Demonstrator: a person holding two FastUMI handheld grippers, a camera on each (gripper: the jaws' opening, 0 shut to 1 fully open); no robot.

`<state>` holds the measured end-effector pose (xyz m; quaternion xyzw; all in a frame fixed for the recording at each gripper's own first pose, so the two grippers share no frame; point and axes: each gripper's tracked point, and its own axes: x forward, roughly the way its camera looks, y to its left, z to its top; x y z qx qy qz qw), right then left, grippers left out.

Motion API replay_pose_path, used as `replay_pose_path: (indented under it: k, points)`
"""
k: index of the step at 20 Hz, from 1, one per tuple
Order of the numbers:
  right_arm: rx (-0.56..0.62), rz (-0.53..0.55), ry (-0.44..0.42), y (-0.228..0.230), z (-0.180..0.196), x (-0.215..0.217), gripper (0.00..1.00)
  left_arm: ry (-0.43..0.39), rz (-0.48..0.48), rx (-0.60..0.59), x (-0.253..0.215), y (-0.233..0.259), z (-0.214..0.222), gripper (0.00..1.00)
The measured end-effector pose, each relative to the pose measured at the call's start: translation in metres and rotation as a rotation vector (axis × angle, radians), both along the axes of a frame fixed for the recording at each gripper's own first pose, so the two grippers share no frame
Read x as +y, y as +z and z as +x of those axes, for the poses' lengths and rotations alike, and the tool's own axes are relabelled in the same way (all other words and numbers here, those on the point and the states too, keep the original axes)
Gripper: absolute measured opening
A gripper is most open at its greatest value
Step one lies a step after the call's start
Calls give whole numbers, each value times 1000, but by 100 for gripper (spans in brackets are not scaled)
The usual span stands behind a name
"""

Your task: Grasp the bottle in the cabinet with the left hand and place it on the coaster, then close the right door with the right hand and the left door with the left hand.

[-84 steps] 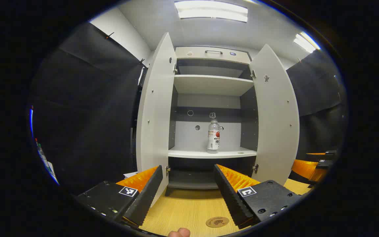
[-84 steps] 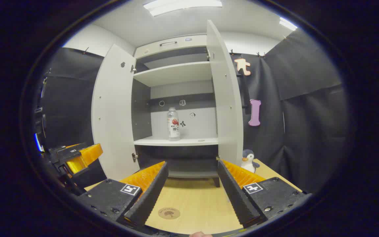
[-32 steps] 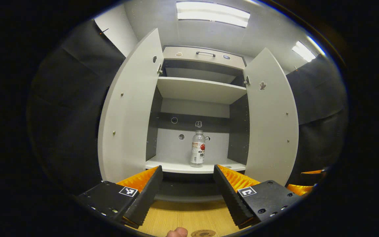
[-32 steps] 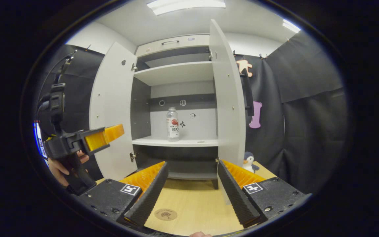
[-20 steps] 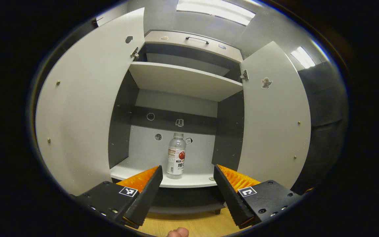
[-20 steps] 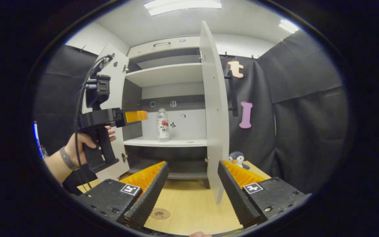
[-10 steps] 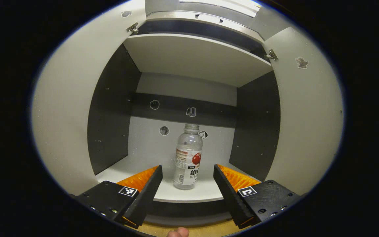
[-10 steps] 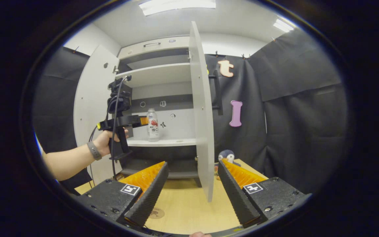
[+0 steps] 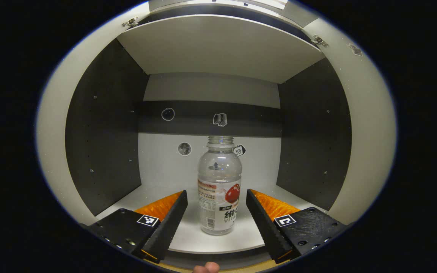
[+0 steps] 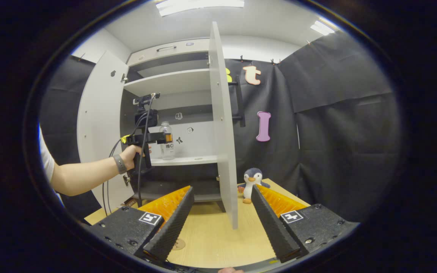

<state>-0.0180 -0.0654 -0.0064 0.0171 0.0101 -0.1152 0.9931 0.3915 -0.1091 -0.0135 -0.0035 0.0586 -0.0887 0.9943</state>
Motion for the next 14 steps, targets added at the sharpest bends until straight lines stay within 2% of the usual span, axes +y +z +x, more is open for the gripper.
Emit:
replay_pose_path:
  k: [8,9,10,12,13,14]
  points:
    - [9,5,-25,-3,-1,-11,99,12,0,7,-2,-3,25,95]
    - [8,4,-26,-2,-1,-12,95,2,1,8,-5,-3,26,95]
    - [8,3,-28,-3,-1,-13,99,-1,5,4,-6,-3,29,94]
    - [9,1,-28,-4,0,-14,99,-2,5,-1,-6,-1,28,89]
    - [9,1,-27,-4,1,-14,99,-9,0,-1,-7,0,27,79]
    - [8,1,-26,-3,1,-14,99,-14,-7,0,-8,-2,30,79]
